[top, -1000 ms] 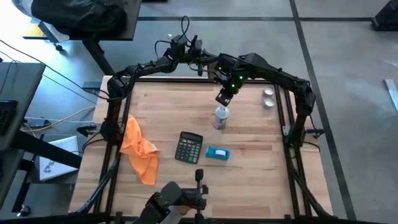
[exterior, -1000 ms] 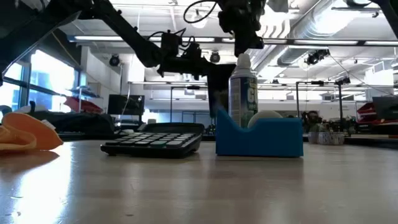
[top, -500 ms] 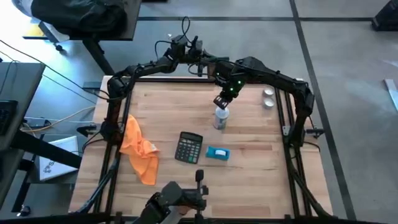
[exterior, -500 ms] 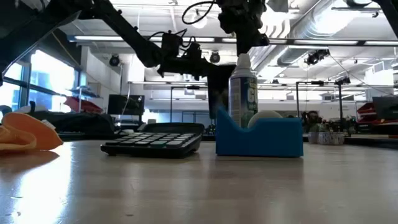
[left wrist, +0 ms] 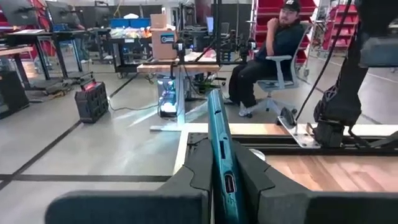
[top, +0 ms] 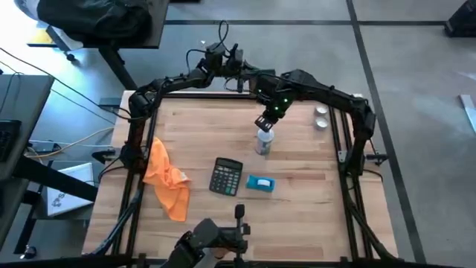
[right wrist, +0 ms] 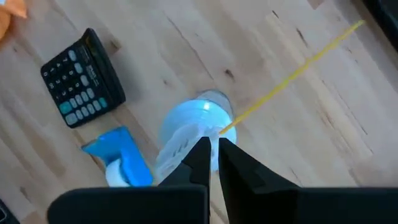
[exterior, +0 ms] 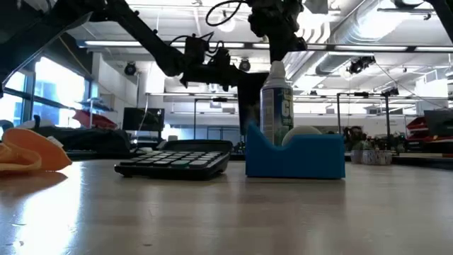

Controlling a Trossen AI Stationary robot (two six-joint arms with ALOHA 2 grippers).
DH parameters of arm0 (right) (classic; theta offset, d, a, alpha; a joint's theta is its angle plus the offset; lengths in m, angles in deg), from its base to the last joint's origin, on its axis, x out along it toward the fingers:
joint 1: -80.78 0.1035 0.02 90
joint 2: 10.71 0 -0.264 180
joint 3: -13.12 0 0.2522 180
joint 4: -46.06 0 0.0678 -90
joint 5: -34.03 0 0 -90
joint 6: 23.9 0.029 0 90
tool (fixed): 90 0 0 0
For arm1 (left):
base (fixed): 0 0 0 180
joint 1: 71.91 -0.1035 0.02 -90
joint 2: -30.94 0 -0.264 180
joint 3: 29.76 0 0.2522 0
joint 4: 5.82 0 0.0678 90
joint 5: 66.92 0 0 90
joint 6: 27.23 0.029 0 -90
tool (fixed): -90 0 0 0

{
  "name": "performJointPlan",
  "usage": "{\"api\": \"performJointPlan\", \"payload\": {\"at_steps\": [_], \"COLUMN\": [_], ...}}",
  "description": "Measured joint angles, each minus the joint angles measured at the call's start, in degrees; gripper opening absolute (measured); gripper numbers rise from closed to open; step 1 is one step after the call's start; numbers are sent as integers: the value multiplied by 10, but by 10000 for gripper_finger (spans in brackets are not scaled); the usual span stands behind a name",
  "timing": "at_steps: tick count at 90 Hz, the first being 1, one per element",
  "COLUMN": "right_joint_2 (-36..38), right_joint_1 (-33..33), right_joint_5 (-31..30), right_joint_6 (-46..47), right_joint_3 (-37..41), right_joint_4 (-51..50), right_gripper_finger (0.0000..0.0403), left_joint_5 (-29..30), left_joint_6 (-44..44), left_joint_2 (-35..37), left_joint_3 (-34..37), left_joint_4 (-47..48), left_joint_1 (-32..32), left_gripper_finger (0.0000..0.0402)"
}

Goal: Apply microfiber cloth
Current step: Spray the front of the cellphone with spray bottle

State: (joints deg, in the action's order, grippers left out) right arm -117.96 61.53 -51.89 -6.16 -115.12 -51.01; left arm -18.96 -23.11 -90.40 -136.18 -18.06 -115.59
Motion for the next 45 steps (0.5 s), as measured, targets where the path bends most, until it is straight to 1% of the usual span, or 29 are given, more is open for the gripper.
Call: {"api": "performJointPlan", "payload": {"at_steps": [45], "right_joint_2": [-9], "right_joint_1": [4], "right_joint_5": [-20], "right_joint_6": [-2], "right_joint_3": [-2], "right_joint_4": [-8], "right_gripper_finger": [0], "left_joint_5": [0], "left_joint_6": [0], "left_joint_2": [0], "left_joint_3": [0], "left_joint_4": [-1], "left_joint_1": [0], "left_gripper_finger": [10]}}
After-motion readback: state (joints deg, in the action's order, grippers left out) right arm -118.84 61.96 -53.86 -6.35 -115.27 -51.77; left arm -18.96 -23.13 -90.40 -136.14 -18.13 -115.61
